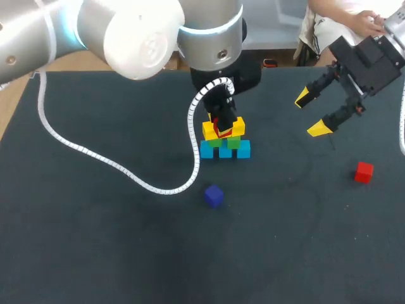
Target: Place the blue cubes, place green cubes on the blue cubes, place the yellow cubes on the green cubes, then place the red cubes on the yellow cubes, and place purple cube on the red cubes.
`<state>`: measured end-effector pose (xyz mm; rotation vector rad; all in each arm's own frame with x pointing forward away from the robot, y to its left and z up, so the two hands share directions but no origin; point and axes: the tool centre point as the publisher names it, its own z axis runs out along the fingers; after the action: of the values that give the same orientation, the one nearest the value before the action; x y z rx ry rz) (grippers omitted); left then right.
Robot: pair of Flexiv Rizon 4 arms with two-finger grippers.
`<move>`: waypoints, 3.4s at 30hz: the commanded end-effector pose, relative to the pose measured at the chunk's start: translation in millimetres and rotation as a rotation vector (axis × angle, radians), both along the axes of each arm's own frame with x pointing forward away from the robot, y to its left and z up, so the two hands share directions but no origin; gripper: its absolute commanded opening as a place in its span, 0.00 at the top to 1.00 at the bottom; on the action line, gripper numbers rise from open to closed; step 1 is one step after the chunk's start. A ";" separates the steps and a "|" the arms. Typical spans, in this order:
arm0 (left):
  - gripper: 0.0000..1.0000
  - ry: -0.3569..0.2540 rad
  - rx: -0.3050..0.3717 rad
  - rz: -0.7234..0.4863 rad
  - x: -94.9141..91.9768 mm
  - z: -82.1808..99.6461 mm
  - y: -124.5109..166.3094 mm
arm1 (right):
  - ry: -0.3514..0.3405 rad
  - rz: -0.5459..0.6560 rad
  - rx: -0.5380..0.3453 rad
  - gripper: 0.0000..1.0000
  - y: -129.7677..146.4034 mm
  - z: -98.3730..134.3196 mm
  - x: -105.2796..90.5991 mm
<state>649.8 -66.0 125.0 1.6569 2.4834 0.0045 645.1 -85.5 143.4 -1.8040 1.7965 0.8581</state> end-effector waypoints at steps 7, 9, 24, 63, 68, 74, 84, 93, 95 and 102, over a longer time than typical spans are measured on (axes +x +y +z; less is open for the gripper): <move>1.00 0.024 0.003 -0.041 12.8 -4.2 -6.4 | -0.001 0.000 0.002 0.00 0.0 -0.4 0.1; 1.00 0.020 0.002 -0.046 15.1 -5.9 -5.1 | -0.001 0.000 0.002 0.00 0.0 -0.4 0.1; 1.00 0.039 -0.006 -0.071 30.9 -13.1 -0.1 | -0.001 0.000 0.002 0.00 0.0 -0.4 0.1; 1.00 0.082 0.006 -0.108 58.0 -31.0 8.7 | -0.001 0.000 0.002 0.00 0.0 -0.4 0.1; 1.00 0.087 0.006 -0.108 58.9 -31.8 9.9 | -0.001 0.000 0.002 0.00 0.0 -0.4 0.1; 1.00 0.093 0.007 -0.104 60.0 -33.3 11.5 | -0.001 0.000 0.002 0.00 0.0 -0.4 0.1; 1.00 0.094 0.003 -0.115 66.3 -33.6 11.4 | -0.001 0.000 0.002 0.00 0.0 -0.4 0.1; 1.00 0.094 -0.008 -0.122 69.2 -34.5 10.5 | -0.001 0.000 0.002 0.00 0.0 -0.4 0.1; 1.00 0.094 -0.008 -0.122 69.4 -34.5 10.4 | -0.001 0.000 0.002 0.00 0.0 -0.4 0.1; 1.00 0.097 -0.006 -0.119 69.3 -35.4 10.8 | -0.001 0.000 0.002 0.00 0.0 -0.4 0.1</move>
<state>716.0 -54.3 89.2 1.8355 2.4405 -0.0973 645.1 -85.5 143.4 -1.8039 1.7965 0.8581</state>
